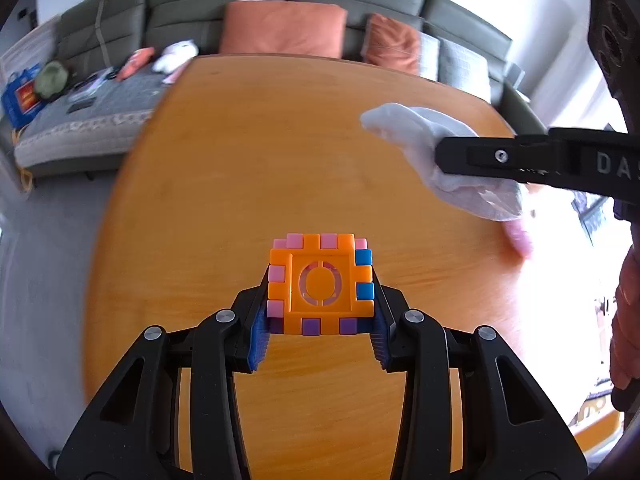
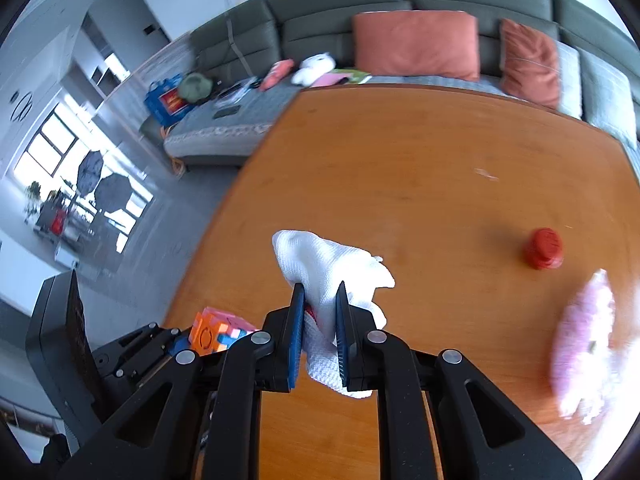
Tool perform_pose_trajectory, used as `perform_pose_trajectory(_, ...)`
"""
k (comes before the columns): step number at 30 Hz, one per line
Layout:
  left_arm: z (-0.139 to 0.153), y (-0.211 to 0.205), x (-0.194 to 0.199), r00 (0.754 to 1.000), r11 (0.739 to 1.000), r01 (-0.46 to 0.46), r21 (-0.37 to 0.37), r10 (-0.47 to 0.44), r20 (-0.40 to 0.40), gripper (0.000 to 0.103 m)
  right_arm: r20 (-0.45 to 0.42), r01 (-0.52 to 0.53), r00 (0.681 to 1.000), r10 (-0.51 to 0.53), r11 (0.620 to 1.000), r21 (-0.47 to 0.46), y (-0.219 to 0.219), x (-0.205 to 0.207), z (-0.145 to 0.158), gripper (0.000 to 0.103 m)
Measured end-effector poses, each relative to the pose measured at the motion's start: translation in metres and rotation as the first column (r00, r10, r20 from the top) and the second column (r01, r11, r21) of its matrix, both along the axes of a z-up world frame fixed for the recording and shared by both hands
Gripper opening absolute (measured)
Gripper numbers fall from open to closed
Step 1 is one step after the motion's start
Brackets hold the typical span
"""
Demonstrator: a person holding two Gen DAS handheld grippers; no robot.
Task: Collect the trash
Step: 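Carry the toy block and white cloth over the black bin, then open both grippers over the bin to drop the block and cloth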
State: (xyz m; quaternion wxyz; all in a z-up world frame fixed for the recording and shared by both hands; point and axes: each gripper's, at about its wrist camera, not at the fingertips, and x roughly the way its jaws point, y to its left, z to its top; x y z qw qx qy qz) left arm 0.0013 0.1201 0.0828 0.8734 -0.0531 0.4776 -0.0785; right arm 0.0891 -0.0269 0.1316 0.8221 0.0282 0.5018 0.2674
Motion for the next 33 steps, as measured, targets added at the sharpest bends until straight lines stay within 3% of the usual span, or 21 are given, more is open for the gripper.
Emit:
perform_pose_trajectory(8, -0.002, 0.094, -0.021, 0.993, 0.993, -0.118, 0.002, 0.118, 0.005, 0.04, -0.001, -0.11, 0.994, 0.11, 0.994, -0.012, 0.096, -0.018, 0.003, 0.015)
perform_pose_trajectory(14, -0.007, 0.164, -0.049, 0.969, 0.969, -0.246, -0.023, 0.246, -0.003, 0.04, -0.021, -0.224, 0.974, 0.224, 0.975, 0.005, 0.164, -0.035, 0.001, 0.015)
perform_pose_trajectory(17, -0.011, 0.2, -0.068, 0.948, 0.947, -0.319, -0.027, 0.319, -0.01, 0.04, -0.024, -0.288, 0.957, 0.288, 0.958, 0.005, 0.201, -0.049, 0.0, 0.015)
perform_pose_trajectory(23, -0.02, 0.272, -0.114, 0.88, 0.88, -0.475, -0.015, 0.474, -0.037, 0.04, -0.04, -0.394, 0.918, 0.394, 0.919, 0.004, 0.261, -0.076, -0.005, 0.015)
perform_pose_trajectory(33, -0.036, 0.339, -0.167, 0.782, 0.784, -0.62, -0.014, 0.617, -0.083, 0.04, -0.07, -0.512, 0.858, 0.509, 0.859, -0.024, 0.333, -0.109, -0.018, 0.016)
